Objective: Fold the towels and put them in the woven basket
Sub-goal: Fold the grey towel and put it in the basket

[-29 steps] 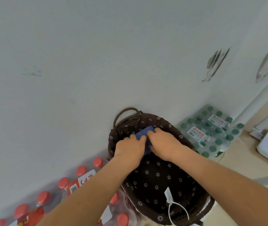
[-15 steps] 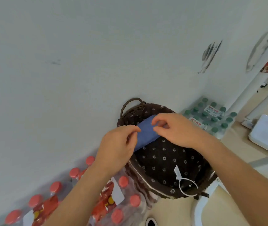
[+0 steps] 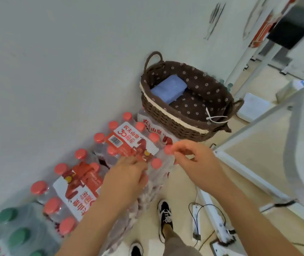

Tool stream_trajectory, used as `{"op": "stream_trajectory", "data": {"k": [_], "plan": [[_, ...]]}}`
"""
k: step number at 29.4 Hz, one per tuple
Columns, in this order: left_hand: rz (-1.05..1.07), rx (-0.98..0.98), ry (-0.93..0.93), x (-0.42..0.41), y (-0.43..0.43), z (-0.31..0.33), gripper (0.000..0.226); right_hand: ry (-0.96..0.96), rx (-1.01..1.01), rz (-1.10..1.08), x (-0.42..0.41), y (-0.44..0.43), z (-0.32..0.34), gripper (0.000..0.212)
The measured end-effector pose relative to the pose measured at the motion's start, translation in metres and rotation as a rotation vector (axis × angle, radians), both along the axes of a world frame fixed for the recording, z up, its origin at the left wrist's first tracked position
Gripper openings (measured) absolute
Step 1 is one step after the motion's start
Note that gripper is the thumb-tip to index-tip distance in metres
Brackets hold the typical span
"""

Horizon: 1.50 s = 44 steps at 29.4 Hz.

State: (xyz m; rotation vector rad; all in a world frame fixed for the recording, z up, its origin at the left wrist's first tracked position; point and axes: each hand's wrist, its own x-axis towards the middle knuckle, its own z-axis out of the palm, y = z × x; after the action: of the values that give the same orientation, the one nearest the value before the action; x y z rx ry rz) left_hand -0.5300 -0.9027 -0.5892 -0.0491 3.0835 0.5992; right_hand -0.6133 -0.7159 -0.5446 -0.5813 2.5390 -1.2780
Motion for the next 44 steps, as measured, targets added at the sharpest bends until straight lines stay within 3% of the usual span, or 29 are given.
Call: {"op": "stream_trajectory", "data": {"k": [5,9,14,18,25,31,38,44], "plan": [[0.062,0.144,-0.029,0.047,-0.002,-0.027,0.031,-0.17,0.037,-0.177,0.078,0.025,-0.023,0.022],[0.013,0.243,0.11,0.054,0.004,-0.017,0.009,-0.201,0.072,-0.332,0.108,0.06,-0.027,0.019],[-0.091,0.406,0.049,0.077,0.056,-0.011,0.012,-0.209,0.092,-0.48,0.154,0.107,-0.028,0.017],[-0.251,0.526,0.001,0.082,0.129,-0.004,0.04,-0.059,0.159,-0.603,0.181,0.16,-0.013,0.019],[-0.645,0.582,-0.052,0.116,0.281,0.041,0.019,0.168,0.271,-0.857,0.263,0.292,0.031,0.033],[-0.799,0.612,0.103,0.159,0.427,0.09,0.04,0.554,0.622,-0.938,0.317,0.403,0.065,0.043],[-0.875,0.607,0.316,0.207,0.565,0.187,0.048,0.796,0.415,-0.873,0.365,0.505,0.143,0.067],[-0.994,0.535,0.382,0.247,0.629,0.271,0.059,0.957,0.33,-0.936,0.404,0.563,0.222,0.067]]}}
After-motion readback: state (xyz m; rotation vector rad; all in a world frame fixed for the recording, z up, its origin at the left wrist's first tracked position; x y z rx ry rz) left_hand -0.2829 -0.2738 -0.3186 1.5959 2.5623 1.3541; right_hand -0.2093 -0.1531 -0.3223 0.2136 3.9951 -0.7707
